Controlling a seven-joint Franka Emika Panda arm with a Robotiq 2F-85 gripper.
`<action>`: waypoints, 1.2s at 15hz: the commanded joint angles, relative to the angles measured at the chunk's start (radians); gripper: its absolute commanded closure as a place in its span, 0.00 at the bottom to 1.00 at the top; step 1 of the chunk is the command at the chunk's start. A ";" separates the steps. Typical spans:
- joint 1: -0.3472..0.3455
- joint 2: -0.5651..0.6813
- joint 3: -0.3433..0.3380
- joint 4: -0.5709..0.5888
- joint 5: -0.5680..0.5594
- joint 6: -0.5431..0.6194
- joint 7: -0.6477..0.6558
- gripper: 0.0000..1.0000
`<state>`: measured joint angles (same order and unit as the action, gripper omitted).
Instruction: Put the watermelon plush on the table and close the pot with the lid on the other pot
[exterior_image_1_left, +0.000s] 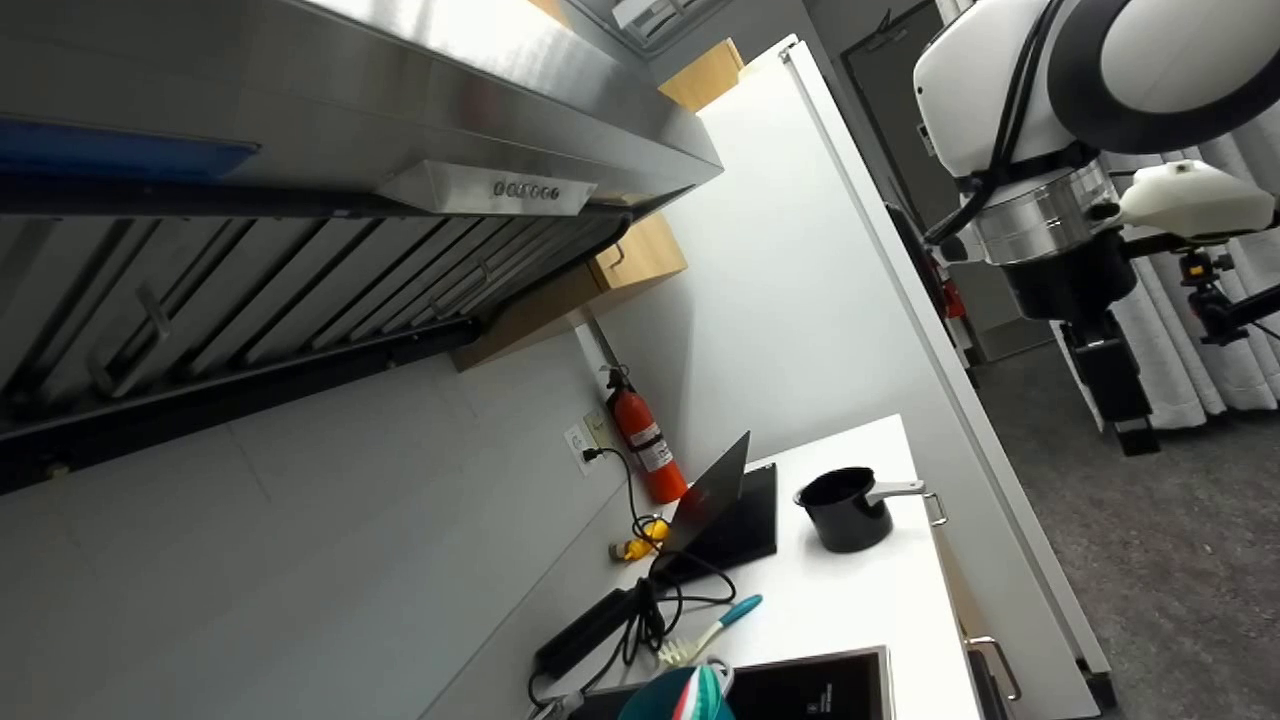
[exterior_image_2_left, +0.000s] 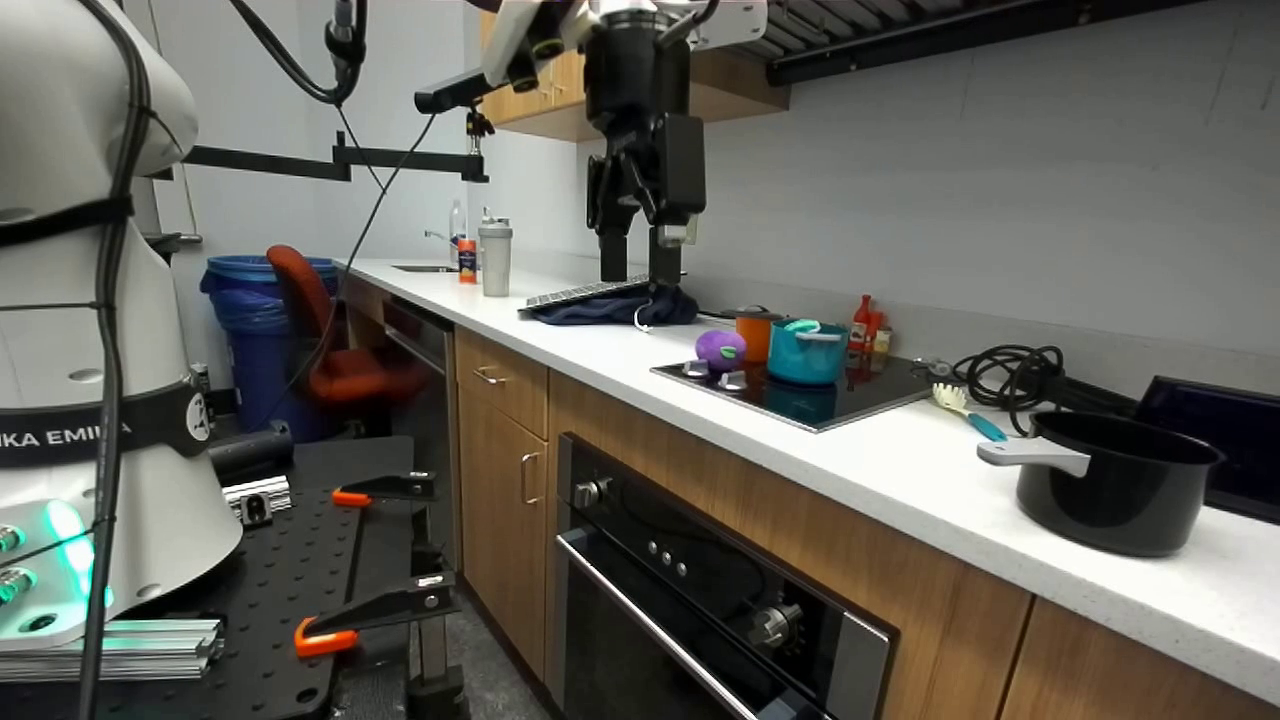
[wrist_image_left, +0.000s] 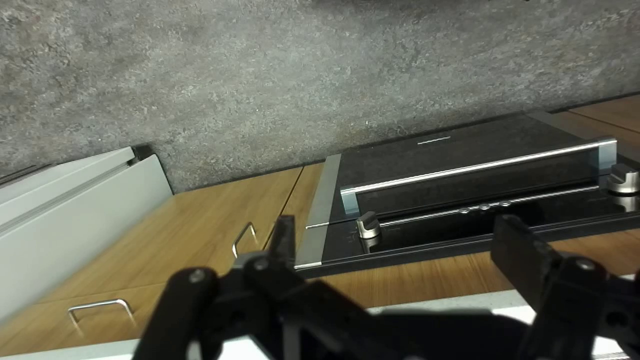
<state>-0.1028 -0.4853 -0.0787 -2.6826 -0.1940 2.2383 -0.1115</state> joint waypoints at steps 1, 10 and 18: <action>0.001 0.000 -0.001 0.001 0.000 -0.002 0.000 0.00; 0.001 0.000 -0.001 0.001 0.000 -0.002 0.000 0.00; 0.004 0.002 -0.005 0.003 -0.010 0.000 -0.031 0.00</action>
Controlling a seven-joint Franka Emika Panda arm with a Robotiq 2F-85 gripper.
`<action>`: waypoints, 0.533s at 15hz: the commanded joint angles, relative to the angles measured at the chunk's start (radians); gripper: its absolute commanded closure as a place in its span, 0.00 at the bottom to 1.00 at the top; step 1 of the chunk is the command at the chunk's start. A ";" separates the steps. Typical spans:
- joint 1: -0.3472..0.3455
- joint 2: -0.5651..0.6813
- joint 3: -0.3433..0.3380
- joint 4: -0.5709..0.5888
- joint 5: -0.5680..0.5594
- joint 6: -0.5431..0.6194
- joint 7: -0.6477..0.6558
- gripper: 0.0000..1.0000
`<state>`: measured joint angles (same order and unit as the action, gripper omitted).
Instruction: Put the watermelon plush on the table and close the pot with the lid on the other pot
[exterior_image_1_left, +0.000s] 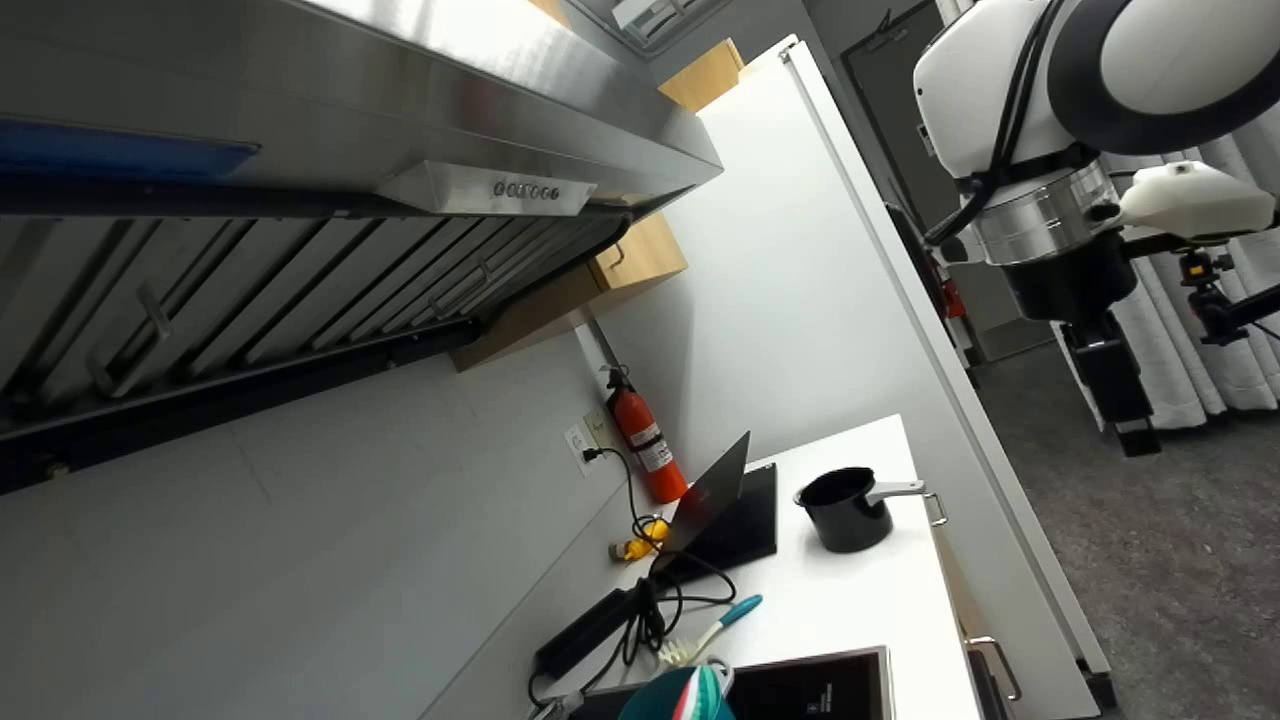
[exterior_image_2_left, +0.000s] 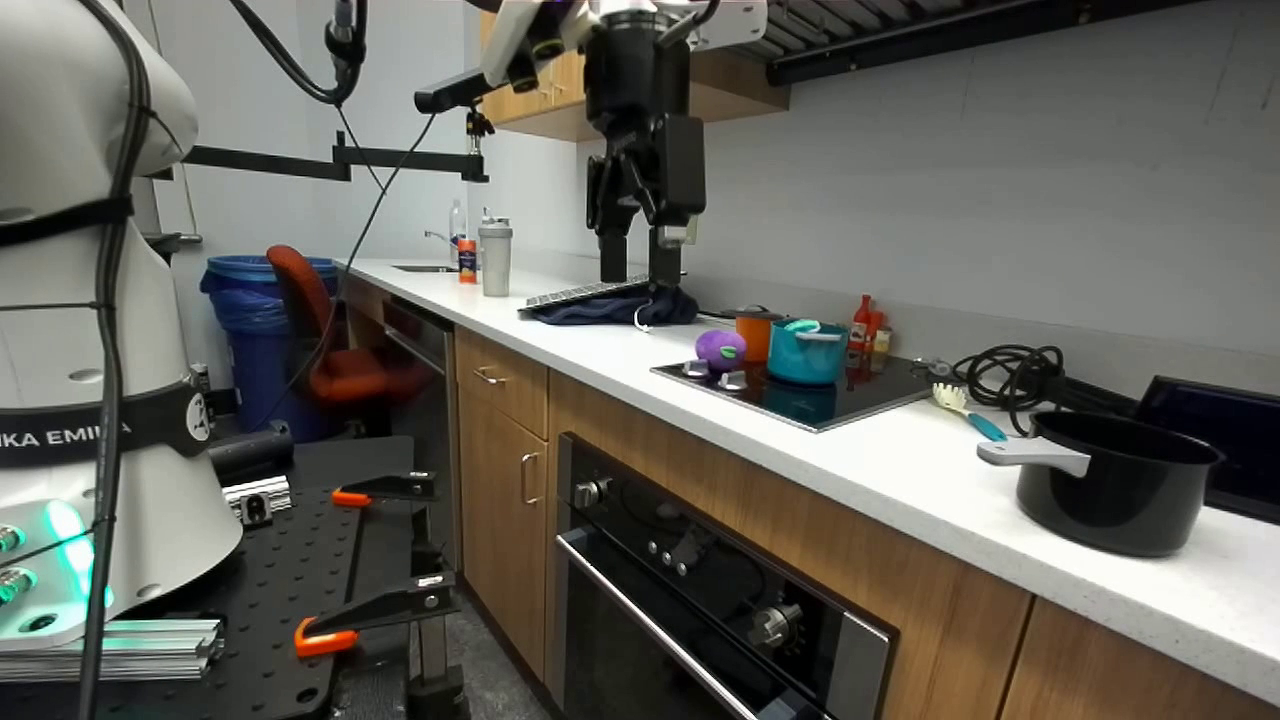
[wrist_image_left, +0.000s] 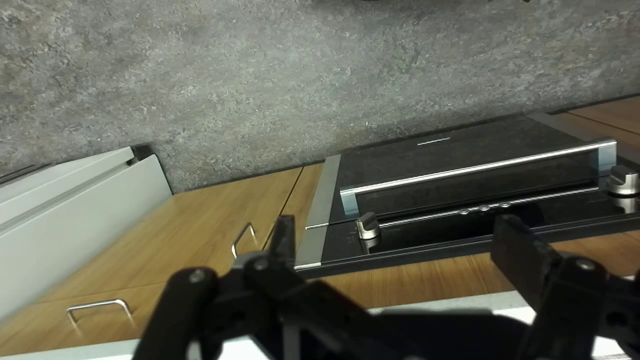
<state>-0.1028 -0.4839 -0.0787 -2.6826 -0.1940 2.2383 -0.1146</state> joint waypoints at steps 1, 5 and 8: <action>0.081 0.061 0.095 0.078 0.049 -0.027 0.091 0.00; 0.172 0.160 0.192 0.196 0.120 -0.035 0.157 0.00; 0.177 0.125 0.209 0.160 0.093 -0.010 0.180 0.00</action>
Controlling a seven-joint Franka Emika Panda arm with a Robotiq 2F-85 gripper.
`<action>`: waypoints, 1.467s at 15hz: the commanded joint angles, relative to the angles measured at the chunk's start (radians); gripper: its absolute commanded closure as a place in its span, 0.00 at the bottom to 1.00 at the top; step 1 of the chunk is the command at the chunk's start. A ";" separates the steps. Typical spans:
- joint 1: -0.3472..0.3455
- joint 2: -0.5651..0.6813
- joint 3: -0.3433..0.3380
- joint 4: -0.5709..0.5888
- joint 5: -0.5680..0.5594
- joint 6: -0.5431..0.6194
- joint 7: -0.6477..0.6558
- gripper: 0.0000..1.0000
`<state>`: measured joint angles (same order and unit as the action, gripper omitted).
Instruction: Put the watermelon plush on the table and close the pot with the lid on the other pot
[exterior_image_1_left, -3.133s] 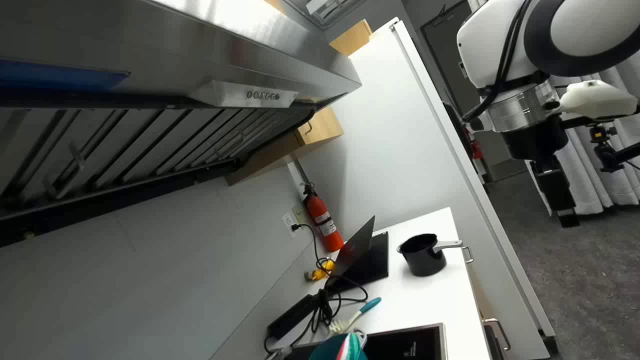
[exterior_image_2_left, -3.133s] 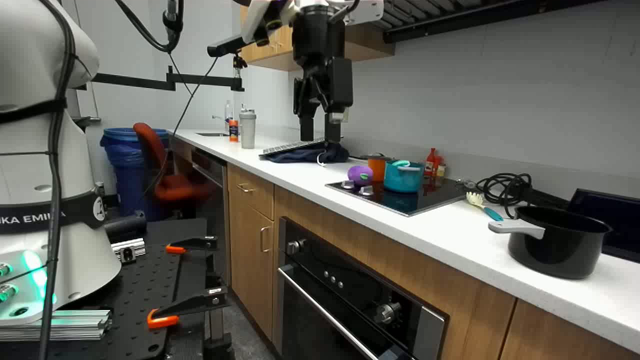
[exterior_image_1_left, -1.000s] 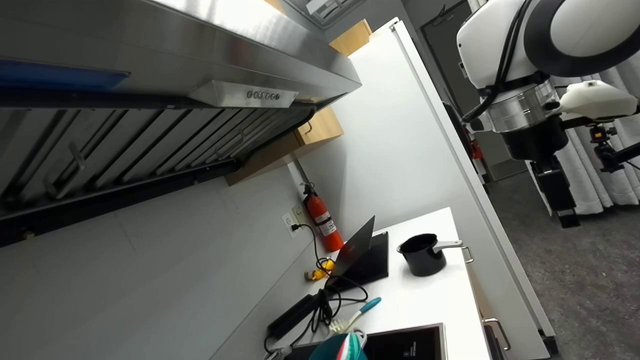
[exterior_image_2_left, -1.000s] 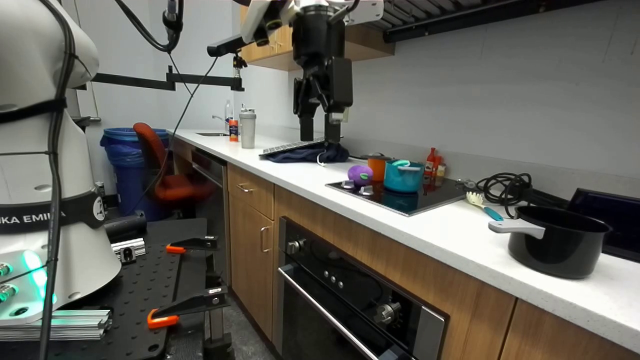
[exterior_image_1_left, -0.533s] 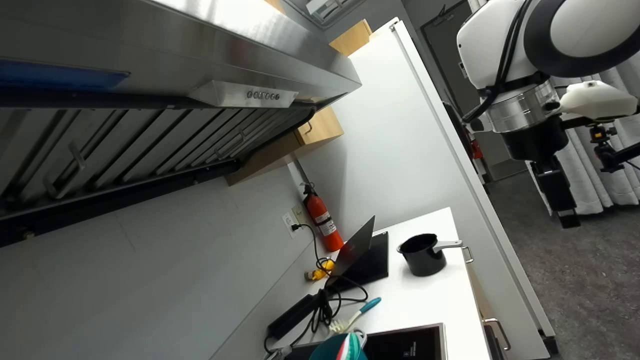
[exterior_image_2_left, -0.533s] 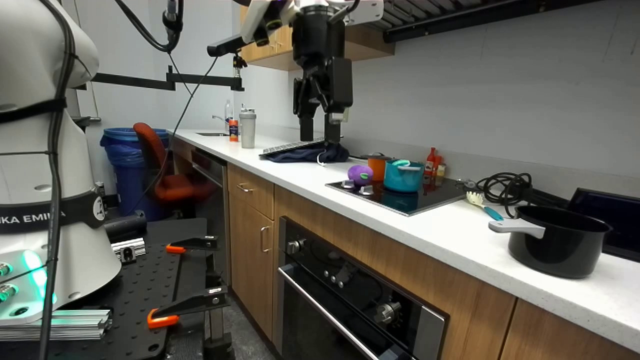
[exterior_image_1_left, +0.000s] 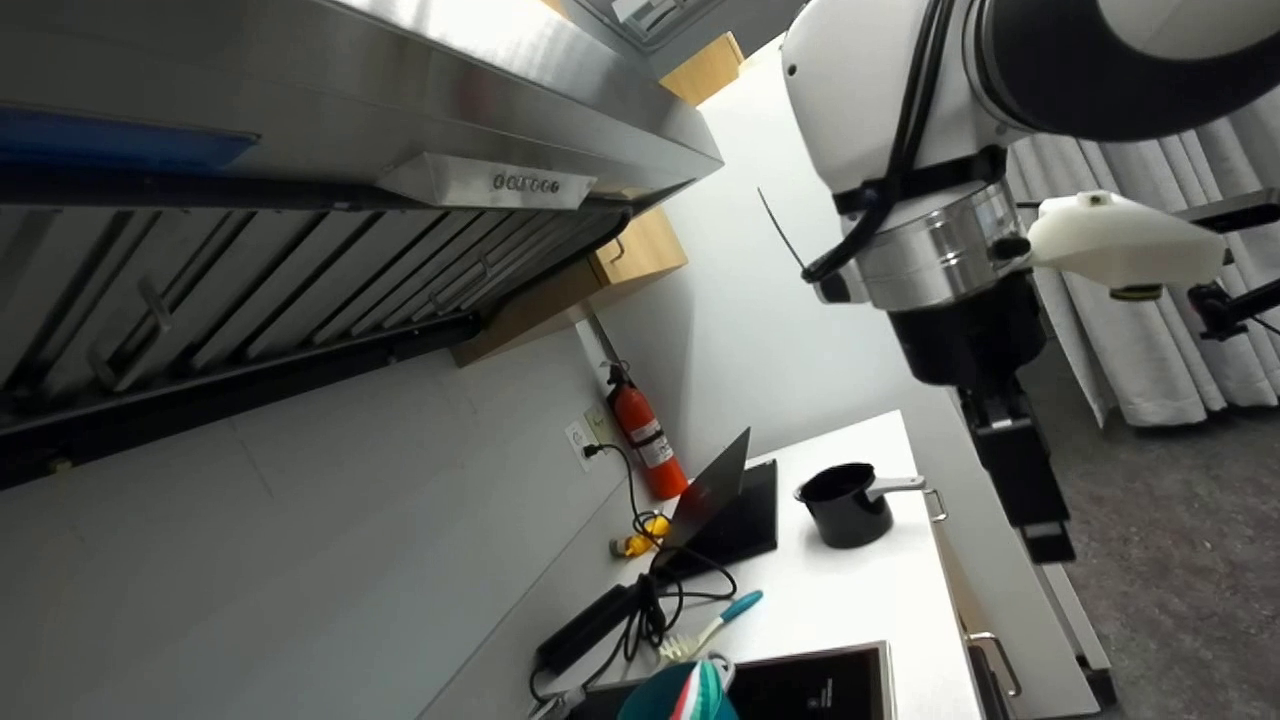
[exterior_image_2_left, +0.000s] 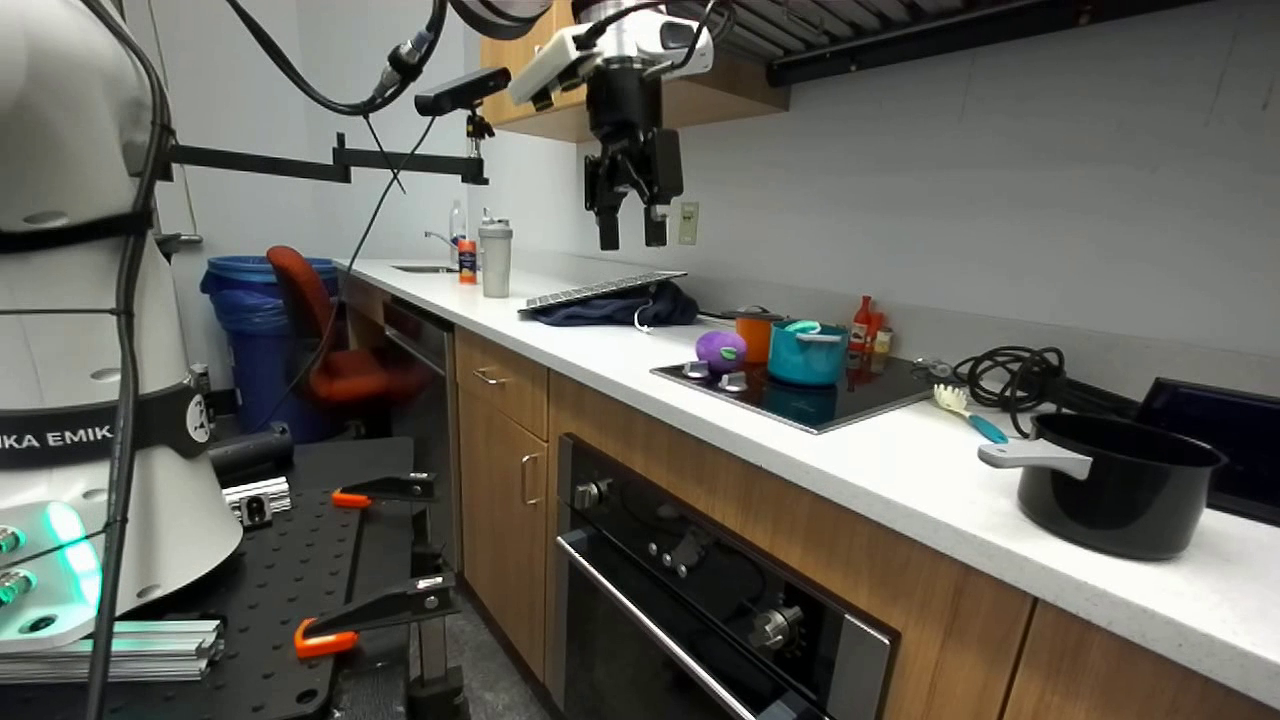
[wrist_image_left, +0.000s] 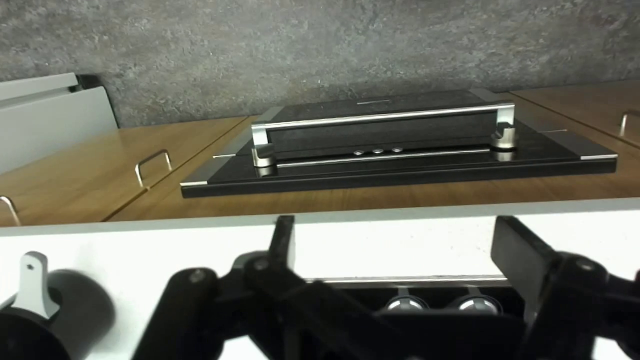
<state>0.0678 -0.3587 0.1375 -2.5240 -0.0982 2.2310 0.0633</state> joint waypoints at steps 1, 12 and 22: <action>0.009 0.006 -0.005 0.002 -0.003 -0.002 0.003 0.00; -0.003 -0.001 -0.030 -0.011 -0.003 -0.002 -0.012 0.00; -0.007 0.180 -0.023 0.100 -0.029 0.154 0.001 0.00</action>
<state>0.0615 -0.2641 0.1114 -2.4981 -0.1093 2.3254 0.0498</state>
